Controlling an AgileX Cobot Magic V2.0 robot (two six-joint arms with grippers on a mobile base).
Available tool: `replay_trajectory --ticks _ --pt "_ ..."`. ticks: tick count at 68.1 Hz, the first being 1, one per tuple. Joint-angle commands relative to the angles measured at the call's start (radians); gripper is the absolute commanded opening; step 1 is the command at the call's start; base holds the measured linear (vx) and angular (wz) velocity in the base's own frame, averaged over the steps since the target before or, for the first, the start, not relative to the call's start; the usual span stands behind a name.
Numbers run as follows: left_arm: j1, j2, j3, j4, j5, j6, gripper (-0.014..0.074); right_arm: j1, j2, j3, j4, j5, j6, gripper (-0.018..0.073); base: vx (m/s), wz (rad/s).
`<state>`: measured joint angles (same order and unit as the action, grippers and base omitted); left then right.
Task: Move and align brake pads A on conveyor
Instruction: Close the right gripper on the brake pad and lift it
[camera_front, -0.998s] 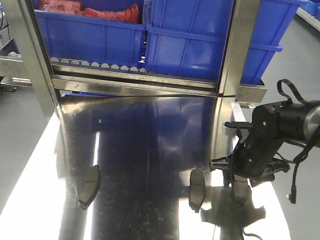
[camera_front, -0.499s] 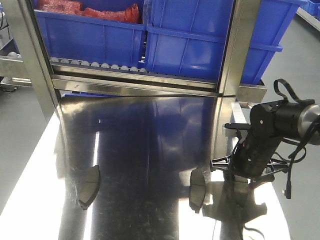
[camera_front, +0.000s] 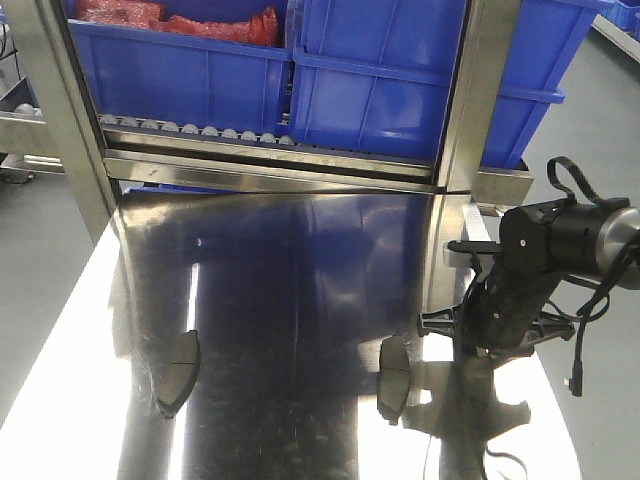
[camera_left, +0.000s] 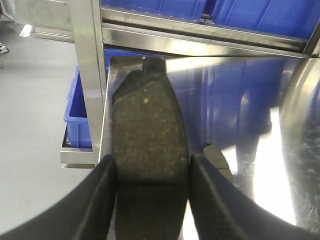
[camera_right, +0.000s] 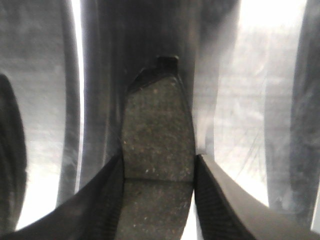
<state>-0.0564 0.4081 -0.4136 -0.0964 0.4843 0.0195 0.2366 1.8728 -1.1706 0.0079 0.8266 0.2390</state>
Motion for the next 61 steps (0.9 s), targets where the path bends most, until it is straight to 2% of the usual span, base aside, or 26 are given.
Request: replay_trajectory --ticks 1,27,46,52,61 --pt "-0.004 0.007 -0.028 -0.011 -0.091 -0.011 -0.0006 -0.007 -0.092 -0.025 -0.014 -0.053 -0.007 -0.0012 0.0 0.0" --pt "-0.004 0.007 -0.028 -0.011 -0.091 -0.011 -0.0006 -0.007 -0.375 -0.021 -0.146 -0.084 -0.009 -0.0007 0.0 0.0" --pt "-0.004 0.007 -0.028 -0.011 -0.089 -0.011 -0.0006 -0.004 -0.615 -0.018 -0.175 -0.105 -0.018 -0.0007 0.0 0.0" --pt "-0.004 0.007 -0.028 -0.011 -0.089 -0.011 -0.0006 -0.004 -0.701 0.036 -0.195 -0.15 -0.021 -0.0007 0.0 0.0" --pt "-0.004 0.007 -0.028 -0.011 -0.089 -0.011 -0.0006 -0.004 -0.86 0.201 -0.193 -0.266 -0.021 -0.0007 0.0 0.0"
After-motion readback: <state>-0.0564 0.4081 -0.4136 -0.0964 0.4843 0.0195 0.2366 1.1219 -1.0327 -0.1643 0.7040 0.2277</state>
